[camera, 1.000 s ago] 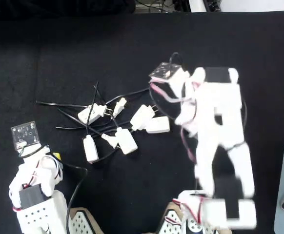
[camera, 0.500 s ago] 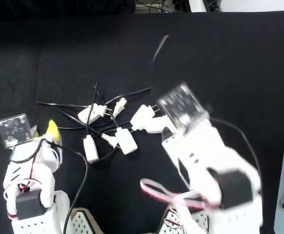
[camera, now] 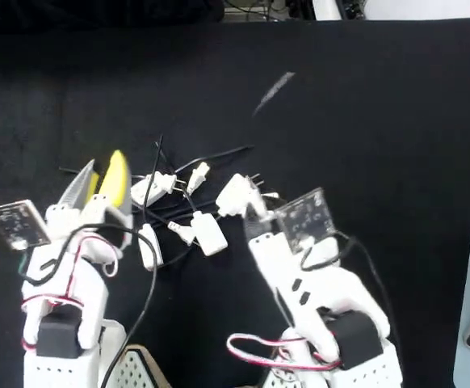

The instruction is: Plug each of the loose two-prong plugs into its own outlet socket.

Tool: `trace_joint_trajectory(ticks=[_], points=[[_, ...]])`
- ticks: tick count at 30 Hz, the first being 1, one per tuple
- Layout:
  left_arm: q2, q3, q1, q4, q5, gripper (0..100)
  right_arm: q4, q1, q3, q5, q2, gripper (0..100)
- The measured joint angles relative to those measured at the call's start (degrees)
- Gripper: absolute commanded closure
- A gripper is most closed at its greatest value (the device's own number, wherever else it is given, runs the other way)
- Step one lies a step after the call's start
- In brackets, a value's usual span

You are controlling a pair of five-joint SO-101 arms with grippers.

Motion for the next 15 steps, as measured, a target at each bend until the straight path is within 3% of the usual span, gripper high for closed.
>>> trace_joint_trajectory(ticks=[6, 10, 15], points=[[0.4, 10.2, 6.4, -11.9, 0.0, 86, -4.7, -9.8, 4.5, -0.2, 0.4, 98.7], [0.4, 12.6, 9.8, -13.4, 0.0, 98, -5.6, -14.7, 6.2, -0.2, 0.4, 98.7], [0.4, 12.7, 15.2, -13.4, -4.4, 96, -5.6, -16.4, 7.6, 1.4, 1.8, 98.7]])
